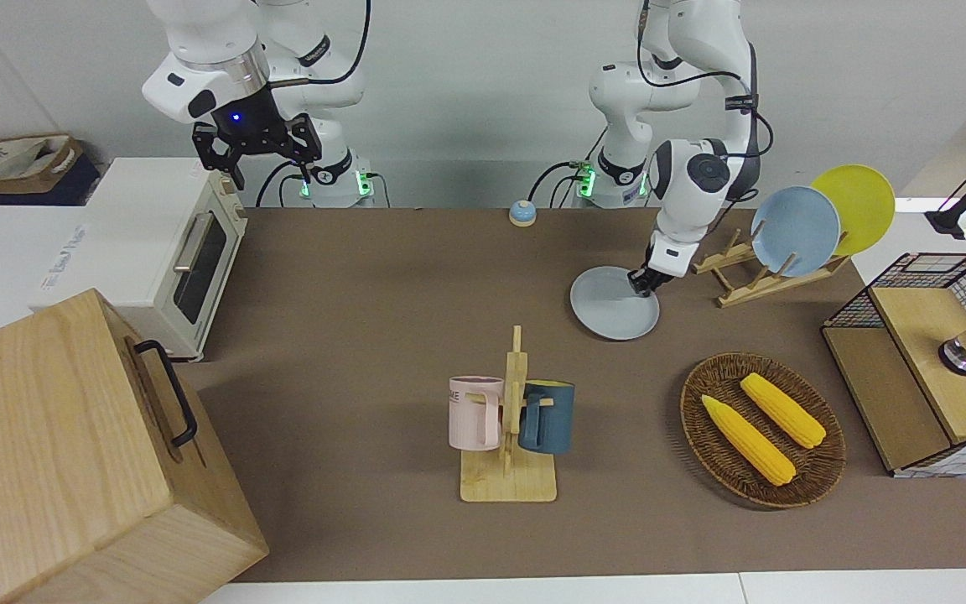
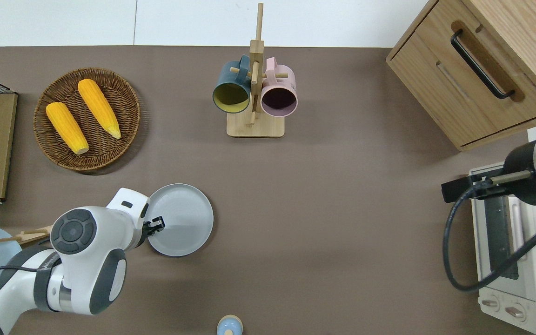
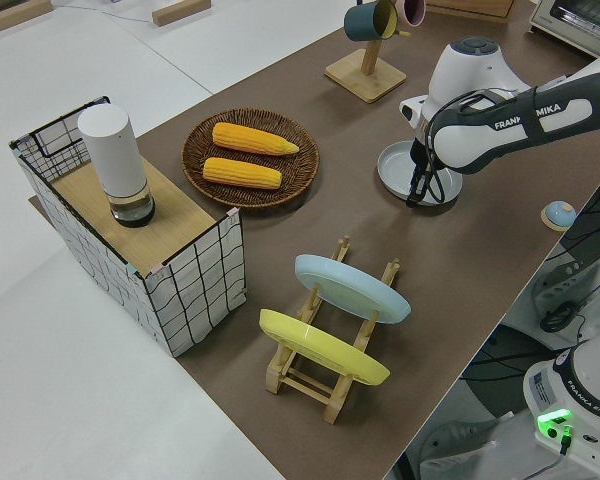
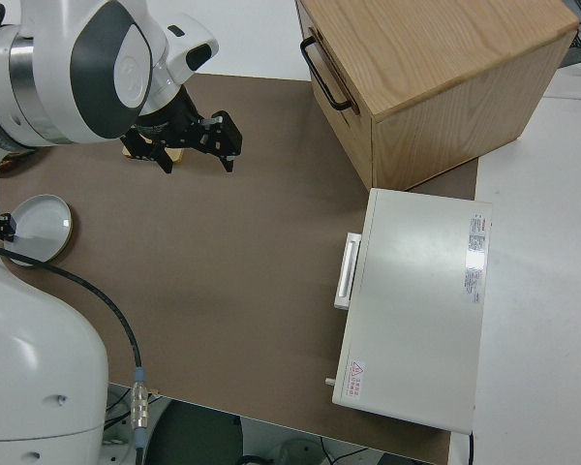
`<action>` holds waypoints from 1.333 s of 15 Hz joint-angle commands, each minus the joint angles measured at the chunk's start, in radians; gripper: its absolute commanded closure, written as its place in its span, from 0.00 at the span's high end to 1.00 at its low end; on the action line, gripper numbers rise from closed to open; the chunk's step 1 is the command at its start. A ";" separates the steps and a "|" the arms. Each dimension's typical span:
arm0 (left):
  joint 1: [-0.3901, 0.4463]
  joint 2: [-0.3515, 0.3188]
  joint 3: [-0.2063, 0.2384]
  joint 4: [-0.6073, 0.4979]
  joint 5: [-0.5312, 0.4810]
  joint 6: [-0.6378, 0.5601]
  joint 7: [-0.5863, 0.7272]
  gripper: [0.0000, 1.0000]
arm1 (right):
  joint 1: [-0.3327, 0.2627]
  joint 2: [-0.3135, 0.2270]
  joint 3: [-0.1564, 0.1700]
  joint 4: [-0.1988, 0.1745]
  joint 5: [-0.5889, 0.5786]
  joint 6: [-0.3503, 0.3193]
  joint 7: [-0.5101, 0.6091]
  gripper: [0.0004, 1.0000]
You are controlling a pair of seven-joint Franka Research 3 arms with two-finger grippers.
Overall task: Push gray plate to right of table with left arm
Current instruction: 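Push the gray plate across the table toward the toaster oven with the left gripper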
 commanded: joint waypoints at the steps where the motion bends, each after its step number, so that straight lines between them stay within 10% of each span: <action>1: -0.119 0.058 -0.006 0.031 0.003 0.023 -0.188 0.00 | -0.020 -0.003 0.017 0.009 0.006 -0.016 0.013 0.98; 11: -0.411 0.132 -0.032 0.158 0.003 0.003 -0.651 0.00 | -0.020 -0.003 0.017 0.009 0.006 -0.016 0.013 0.98; 20: -0.472 0.216 -0.192 0.313 0.016 -0.056 -0.967 0.00 | -0.020 -0.003 0.017 0.009 0.004 -0.016 0.013 0.98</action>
